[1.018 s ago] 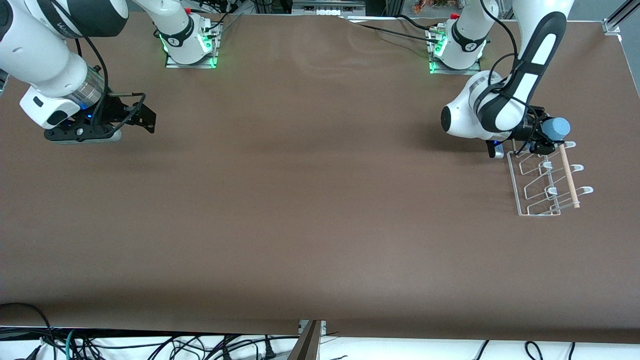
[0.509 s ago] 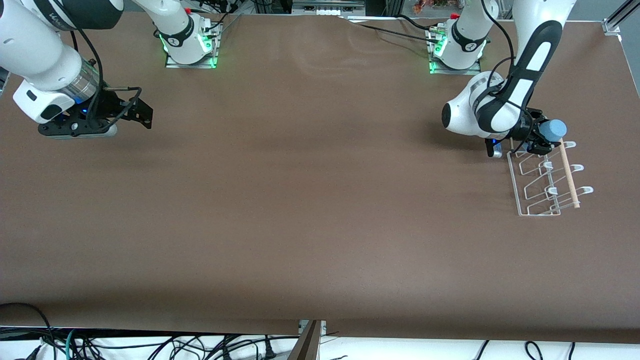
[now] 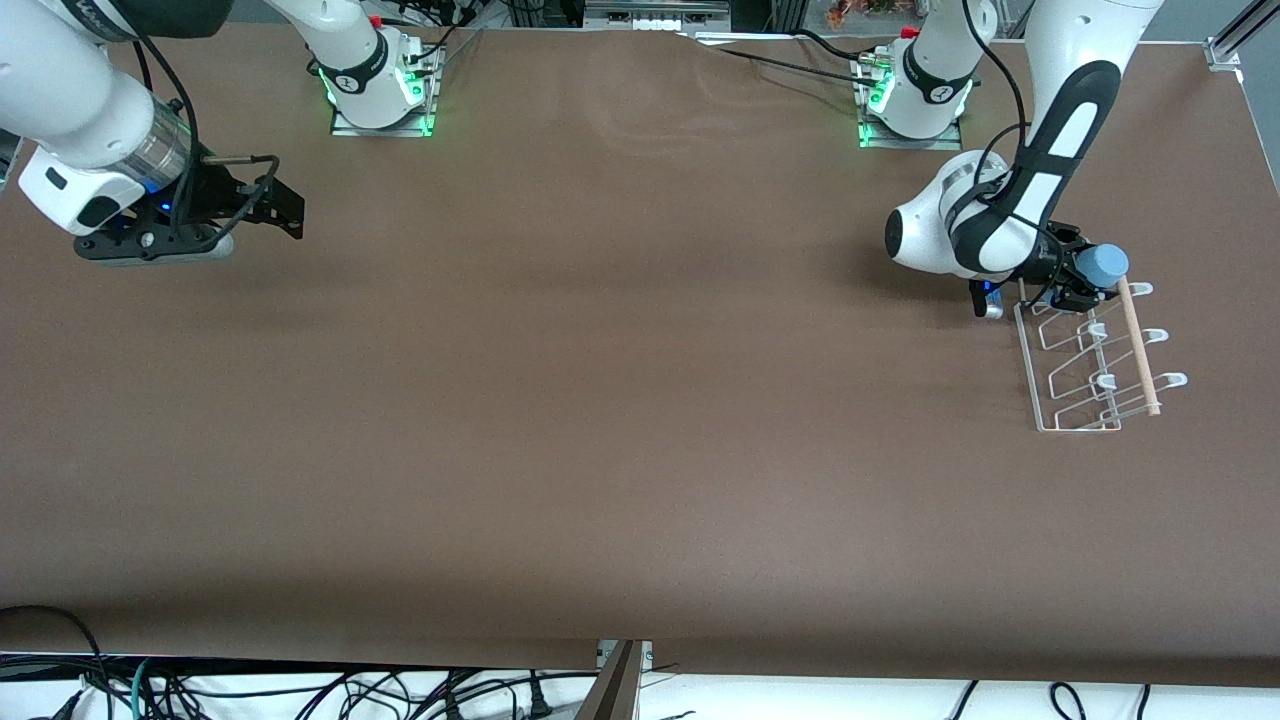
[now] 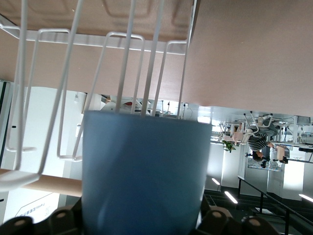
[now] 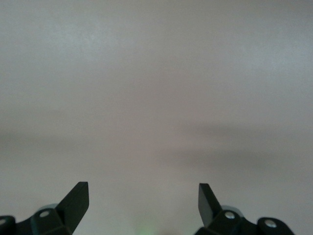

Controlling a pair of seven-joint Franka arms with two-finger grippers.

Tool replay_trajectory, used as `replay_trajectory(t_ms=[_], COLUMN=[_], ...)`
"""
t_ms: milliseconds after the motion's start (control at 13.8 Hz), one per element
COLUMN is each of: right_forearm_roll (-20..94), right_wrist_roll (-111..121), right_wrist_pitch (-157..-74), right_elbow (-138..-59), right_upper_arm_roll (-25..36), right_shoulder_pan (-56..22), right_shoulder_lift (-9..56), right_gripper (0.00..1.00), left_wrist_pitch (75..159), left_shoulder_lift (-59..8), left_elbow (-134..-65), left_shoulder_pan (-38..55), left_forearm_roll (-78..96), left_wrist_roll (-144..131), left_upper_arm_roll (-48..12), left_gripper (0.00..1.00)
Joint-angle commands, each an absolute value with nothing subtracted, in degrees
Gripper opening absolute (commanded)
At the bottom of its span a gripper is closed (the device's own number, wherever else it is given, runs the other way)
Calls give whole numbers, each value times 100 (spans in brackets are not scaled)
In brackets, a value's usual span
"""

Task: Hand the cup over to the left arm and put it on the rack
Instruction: 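Lower the cup onto a rack peg with the left gripper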

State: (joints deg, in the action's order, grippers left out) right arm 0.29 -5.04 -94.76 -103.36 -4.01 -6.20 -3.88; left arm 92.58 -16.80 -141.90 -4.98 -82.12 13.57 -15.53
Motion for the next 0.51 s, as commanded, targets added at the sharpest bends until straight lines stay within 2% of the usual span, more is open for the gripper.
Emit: replay_trajectory(t_ms=[0, 218, 436], right_forearm_roll=[141, 149, 149], right_wrist_roll=[-360, -360, -360], right_wrist_pitch=[-9334, -9334, -9325], right_elbow=[-10257, -10257, -10213], right_upper_arm_roll=[-264, -264, -281], right_shoulder_pan=[-756, -756, -729], right_shoulder_lift=[-440, -431, -378], right_gripper=[99, 99, 99], left_wrist_pitch=[9264, 9255, 8932], left_shoulder_lift=[-1521, -1205, -1037], left_elbow=[-14229, -14168, -13809], left_shoulder_pan=[-519, -466, -431], left_forearm_roll=[-8262, -7806, -6728], left_wrist_roll=[1318, 1327, 1318], left_upper_arm_roll=[-1617, -1705, -2213], left_gripper=[100, 100, 100])
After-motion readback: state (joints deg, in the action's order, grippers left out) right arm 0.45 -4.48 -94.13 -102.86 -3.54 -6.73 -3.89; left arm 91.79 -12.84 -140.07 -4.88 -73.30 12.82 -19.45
